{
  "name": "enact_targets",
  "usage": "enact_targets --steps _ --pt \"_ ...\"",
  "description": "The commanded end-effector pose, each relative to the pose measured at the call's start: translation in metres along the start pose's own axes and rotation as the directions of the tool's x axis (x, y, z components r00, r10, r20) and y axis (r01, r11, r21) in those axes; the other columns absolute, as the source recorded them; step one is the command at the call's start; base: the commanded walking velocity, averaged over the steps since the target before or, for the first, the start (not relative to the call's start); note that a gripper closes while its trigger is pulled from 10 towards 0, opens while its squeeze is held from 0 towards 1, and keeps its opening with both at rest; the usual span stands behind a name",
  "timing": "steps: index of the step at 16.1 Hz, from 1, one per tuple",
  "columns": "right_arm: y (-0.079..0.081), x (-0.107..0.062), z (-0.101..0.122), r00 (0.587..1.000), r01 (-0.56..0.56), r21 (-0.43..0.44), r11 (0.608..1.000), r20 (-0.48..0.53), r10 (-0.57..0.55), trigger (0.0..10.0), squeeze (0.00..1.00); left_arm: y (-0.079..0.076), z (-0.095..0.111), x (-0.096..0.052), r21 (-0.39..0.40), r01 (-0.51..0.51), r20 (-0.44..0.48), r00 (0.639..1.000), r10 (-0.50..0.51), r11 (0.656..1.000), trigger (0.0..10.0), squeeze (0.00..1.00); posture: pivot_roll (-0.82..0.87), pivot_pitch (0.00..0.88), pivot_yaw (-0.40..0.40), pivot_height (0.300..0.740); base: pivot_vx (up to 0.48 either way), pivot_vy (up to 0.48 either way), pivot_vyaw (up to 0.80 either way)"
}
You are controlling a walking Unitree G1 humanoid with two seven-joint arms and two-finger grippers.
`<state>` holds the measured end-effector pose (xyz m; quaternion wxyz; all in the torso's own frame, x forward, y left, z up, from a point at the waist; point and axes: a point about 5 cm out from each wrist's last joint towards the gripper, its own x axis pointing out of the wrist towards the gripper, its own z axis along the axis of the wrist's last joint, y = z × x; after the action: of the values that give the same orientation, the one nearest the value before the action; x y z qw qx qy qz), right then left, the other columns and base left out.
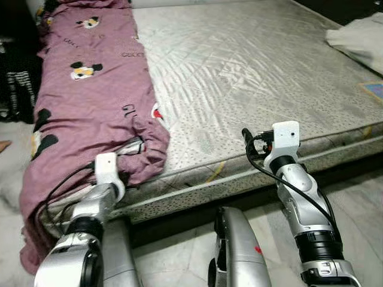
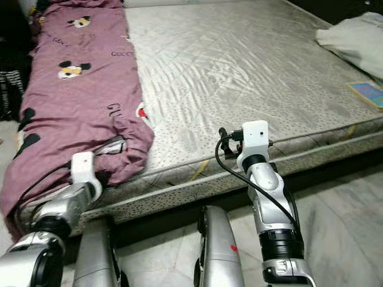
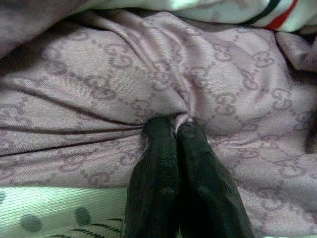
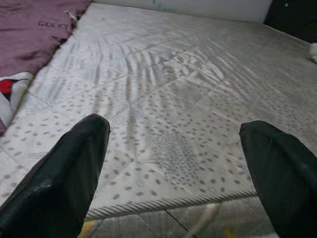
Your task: Clean up the room
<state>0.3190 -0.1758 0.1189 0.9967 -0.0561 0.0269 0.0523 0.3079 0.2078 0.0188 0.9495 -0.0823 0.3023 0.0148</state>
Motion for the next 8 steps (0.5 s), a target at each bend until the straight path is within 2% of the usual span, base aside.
enact_targets --steps 1,8 --pt "0.001 0.002 0.001 1.0 0.001 -0.001 1.0 0.005 -0.001 10.0 0.0 0.013 -0.007 -0.004 -0.019 -0.031 -0.01 0.999 0.031 0.999 0.0 0.0 -0.18 0.0 -0.05 0.504 0.0 0.0 0.0" --pt "0.008 0.008 0.003 1.0 -0.03 0.006 1.0 0.008 0.03 10.0 0.0 0.061 -0.016 -0.029 -0.063 -0.15 0.041 0.987 0.152 0.987 0.0 0.0 -0.14 0.0 -0.073 0.504 0.0 0.0 0.0"
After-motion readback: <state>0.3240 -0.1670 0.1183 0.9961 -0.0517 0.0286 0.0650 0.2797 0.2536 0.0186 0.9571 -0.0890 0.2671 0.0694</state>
